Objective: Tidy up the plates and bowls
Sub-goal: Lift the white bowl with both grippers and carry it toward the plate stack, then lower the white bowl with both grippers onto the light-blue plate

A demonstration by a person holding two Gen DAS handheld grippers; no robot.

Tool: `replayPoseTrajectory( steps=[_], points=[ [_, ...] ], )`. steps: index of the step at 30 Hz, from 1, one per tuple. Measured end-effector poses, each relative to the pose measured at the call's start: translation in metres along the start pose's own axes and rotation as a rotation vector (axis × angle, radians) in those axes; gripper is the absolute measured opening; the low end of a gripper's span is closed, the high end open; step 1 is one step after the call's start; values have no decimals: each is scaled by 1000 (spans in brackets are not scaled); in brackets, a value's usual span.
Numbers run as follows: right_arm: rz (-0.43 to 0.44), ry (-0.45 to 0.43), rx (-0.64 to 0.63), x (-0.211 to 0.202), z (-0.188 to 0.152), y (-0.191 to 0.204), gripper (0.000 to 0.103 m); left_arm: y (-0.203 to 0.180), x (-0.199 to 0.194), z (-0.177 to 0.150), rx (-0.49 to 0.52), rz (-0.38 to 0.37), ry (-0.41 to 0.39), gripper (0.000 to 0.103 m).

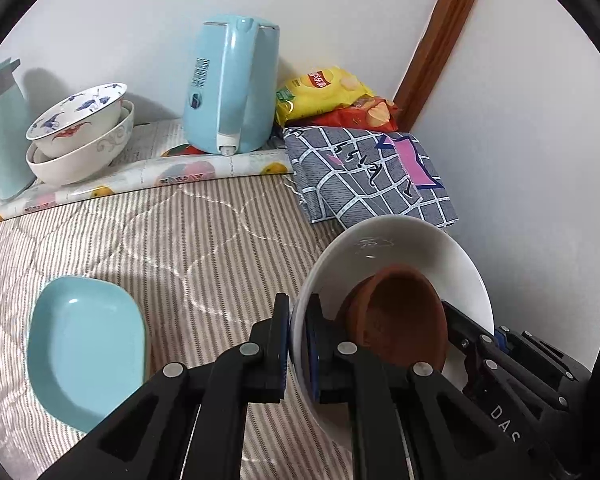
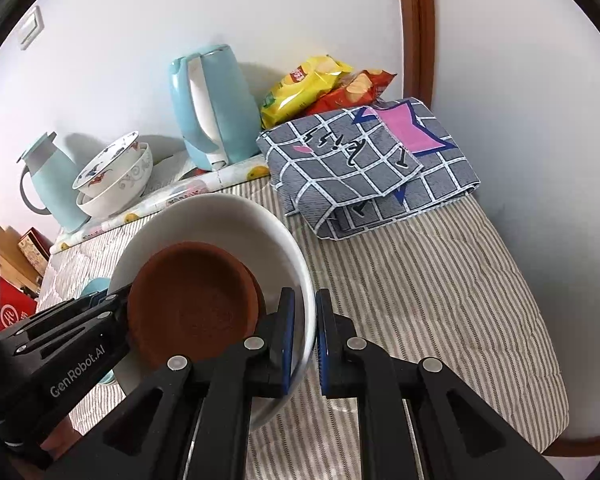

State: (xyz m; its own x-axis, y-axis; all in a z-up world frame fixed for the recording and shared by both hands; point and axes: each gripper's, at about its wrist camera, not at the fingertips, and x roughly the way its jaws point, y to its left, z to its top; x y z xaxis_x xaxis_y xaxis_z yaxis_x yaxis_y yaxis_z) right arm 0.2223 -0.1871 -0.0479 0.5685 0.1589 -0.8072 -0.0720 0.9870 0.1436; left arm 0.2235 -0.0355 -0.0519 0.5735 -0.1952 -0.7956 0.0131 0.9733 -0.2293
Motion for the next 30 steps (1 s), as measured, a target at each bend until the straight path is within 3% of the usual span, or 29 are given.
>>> replayPoseTrajectory(
  steps=[30],
  points=[
    [75,-9,-83,-9,-16,88,9,83,-50,-19,-94,58,-50,8]
  ],
)
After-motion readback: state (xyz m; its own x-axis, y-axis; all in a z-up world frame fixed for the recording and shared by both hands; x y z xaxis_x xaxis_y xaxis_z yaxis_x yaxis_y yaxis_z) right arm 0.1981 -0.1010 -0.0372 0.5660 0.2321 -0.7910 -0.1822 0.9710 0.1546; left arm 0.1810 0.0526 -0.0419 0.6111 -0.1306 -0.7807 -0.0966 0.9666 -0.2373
